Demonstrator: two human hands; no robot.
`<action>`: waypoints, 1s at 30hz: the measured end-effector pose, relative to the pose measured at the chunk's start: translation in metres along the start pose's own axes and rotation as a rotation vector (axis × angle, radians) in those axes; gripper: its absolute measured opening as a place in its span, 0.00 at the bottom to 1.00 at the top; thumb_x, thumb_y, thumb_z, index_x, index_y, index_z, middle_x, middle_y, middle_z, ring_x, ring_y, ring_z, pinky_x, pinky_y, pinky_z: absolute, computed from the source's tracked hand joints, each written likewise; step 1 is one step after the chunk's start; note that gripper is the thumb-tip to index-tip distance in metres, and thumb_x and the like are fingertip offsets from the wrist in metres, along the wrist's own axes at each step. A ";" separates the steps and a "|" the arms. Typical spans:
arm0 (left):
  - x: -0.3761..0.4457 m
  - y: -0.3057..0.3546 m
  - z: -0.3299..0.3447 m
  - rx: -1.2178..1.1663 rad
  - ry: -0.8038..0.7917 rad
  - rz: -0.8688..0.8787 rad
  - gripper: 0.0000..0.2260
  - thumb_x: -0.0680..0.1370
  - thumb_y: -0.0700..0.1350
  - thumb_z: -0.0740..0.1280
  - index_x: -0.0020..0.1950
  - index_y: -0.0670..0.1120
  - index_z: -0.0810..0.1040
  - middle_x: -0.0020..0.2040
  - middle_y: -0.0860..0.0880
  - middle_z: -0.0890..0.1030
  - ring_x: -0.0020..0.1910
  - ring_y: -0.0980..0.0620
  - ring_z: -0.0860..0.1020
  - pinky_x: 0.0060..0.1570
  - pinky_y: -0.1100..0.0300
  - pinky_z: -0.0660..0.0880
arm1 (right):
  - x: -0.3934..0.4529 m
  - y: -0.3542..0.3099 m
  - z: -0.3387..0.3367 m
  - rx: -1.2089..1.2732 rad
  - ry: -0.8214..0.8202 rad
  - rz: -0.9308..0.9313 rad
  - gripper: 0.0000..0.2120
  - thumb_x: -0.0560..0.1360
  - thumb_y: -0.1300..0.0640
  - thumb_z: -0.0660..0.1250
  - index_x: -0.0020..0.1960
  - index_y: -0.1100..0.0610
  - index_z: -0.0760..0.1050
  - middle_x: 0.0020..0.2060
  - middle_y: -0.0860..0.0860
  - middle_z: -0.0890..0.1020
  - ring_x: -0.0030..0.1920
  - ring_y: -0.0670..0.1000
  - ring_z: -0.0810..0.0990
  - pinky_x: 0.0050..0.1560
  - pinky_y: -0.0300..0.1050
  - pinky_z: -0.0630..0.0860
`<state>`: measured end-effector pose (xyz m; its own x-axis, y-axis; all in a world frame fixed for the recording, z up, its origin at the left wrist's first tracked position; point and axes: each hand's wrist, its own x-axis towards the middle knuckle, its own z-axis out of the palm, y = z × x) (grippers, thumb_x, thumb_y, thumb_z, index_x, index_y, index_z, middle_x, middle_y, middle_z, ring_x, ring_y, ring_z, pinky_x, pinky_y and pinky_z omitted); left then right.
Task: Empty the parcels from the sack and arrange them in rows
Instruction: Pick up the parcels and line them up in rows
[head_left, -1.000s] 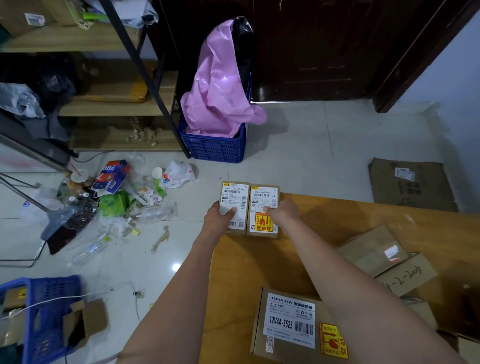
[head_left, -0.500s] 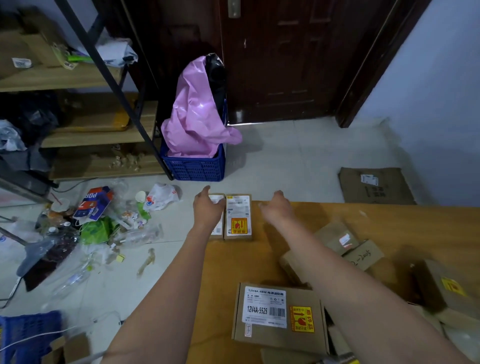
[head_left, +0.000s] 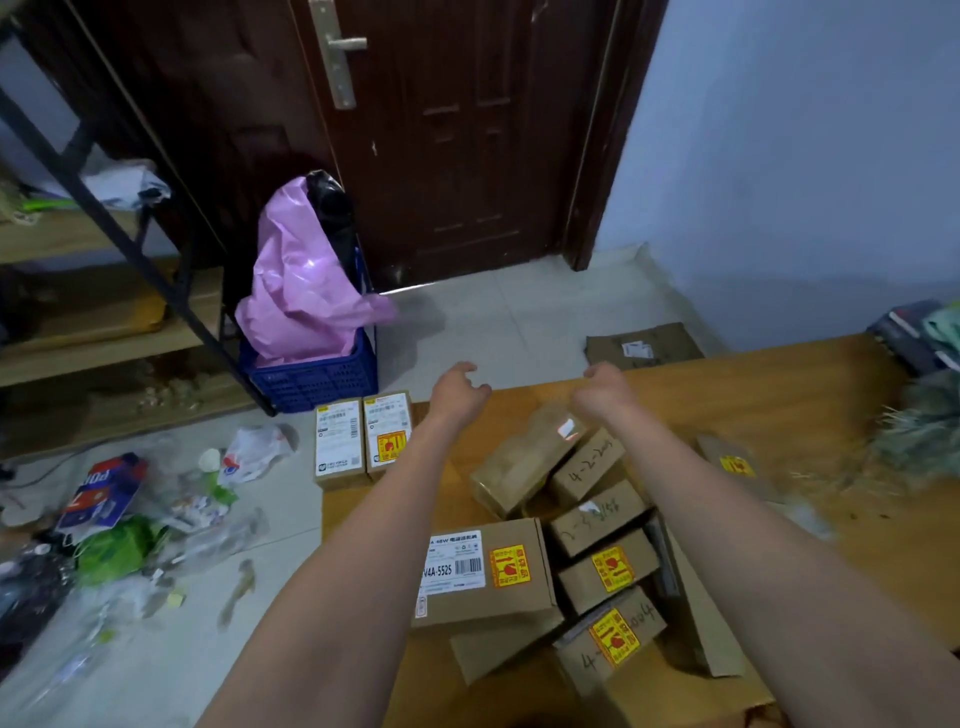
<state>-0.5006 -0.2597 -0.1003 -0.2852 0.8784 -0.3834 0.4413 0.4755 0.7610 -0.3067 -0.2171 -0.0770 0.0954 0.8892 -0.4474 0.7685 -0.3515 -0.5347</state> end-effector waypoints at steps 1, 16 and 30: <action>-0.005 0.006 0.009 0.015 -0.029 0.020 0.19 0.79 0.42 0.66 0.70 0.45 0.72 0.62 0.42 0.78 0.58 0.43 0.78 0.53 0.59 0.72 | -0.005 0.009 -0.009 -0.006 0.007 0.005 0.22 0.77 0.63 0.66 0.70 0.62 0.69 0.67 0.58 0.74 0.67 0.58 0.73 0.64 0.47 0.71; -0.054 -0.010 0.079 0.138 -0.233 -0.009 0.18 0.79 0.42 0.66 0.70 0.48 0.72 0.61 0.45 0.78 0.55 0.48 0.78 0.48 0.59 0.75 | -0.040 0.123 0.014 -0.376 -0.225 -0.033 0.22 0.75 0.64 0.65 0.69 0.57 0.70 0.62 0.56 0.77 0.64 0.57 0.76 0.60 0.47 0.76; -0.040 -0.040 0.065 0.111 -0.148 -0.121 0.21 0.78 0.41 0.68 0.71 0.50 0.70 0.67 0.44 0.74 0.58 0.47 0.77 0.53 0.57 0.79 | 0.000 0.115 0.043 -0.380 -0.056 0.119 0.28 0.80 0.50 0.58 0.77 0.54 0.55 0.65 0.58 0.76 0.67 0.61 0.72 0.65 0.59 0.63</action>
<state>-0.4519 -0.3108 -0.1494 -0.2171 0.8082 -0.5475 0.5048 0.5730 0.6456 -0.2455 -0.2707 -0.1697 0.1708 0.8277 -0.5345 0.9344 -0.3083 -0.1787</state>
